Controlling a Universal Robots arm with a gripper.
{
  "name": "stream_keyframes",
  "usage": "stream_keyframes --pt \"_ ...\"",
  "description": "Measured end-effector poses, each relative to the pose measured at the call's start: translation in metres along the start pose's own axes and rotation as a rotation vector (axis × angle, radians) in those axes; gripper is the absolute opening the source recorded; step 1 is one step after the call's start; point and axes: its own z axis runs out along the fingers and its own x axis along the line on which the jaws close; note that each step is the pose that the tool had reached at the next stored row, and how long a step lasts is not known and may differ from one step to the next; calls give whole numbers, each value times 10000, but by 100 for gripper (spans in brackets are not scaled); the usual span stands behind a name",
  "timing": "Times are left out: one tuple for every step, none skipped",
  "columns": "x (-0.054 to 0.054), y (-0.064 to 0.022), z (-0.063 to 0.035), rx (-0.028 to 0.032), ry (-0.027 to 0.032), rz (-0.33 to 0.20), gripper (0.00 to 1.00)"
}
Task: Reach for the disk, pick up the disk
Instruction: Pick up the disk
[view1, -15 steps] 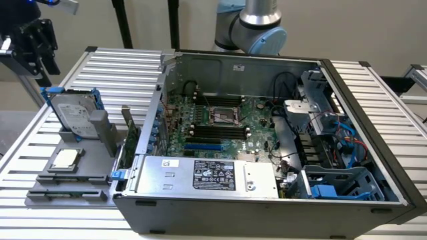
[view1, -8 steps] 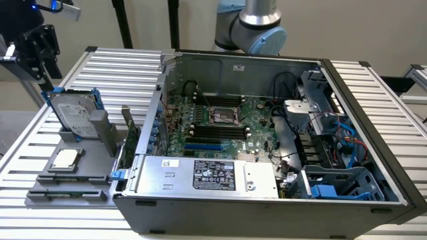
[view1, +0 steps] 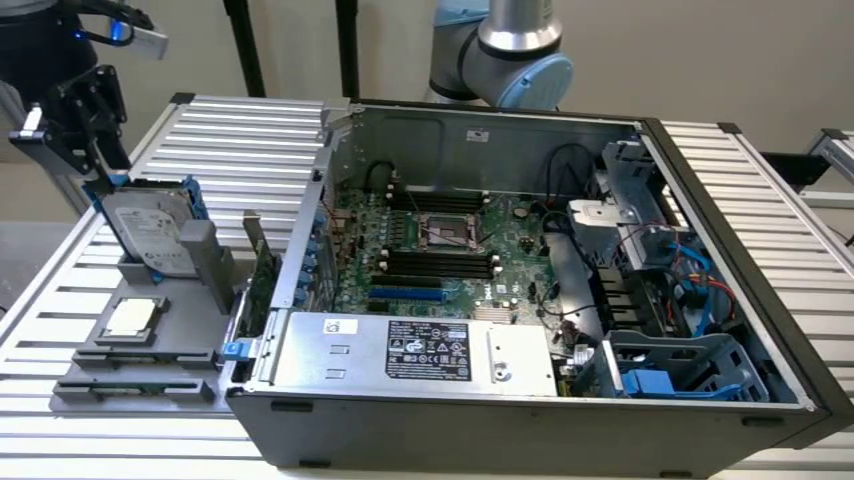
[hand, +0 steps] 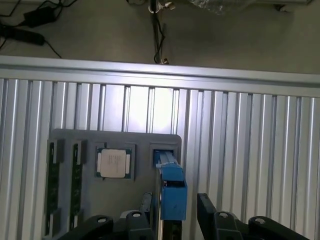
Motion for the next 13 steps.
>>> stream_keyframes --pt "0 0 19 0 -2 7 48" --pt "0 -1 37 0 -5 16 48" --pt "0 -1 55 0 -9 25 48" --pt "0 -1 73 1 -12 35 48" --pt "0 -1 91 1 -14 47 48" --pt "0 -2 109 0 -16 59 48" --pt "0 -2 127 1 -18 70 48" --pt "0 -2 145 0 -21 79 48" --pt "1 -3 163 0 -24 85 48" --pt "0 -3 182 2 -29 91 48" --pt "1 -3 201 5 -34 94 48" --pt "1 -3 219 8 -40 97 48" --pt "1 -3 237 12 -47 99 48"
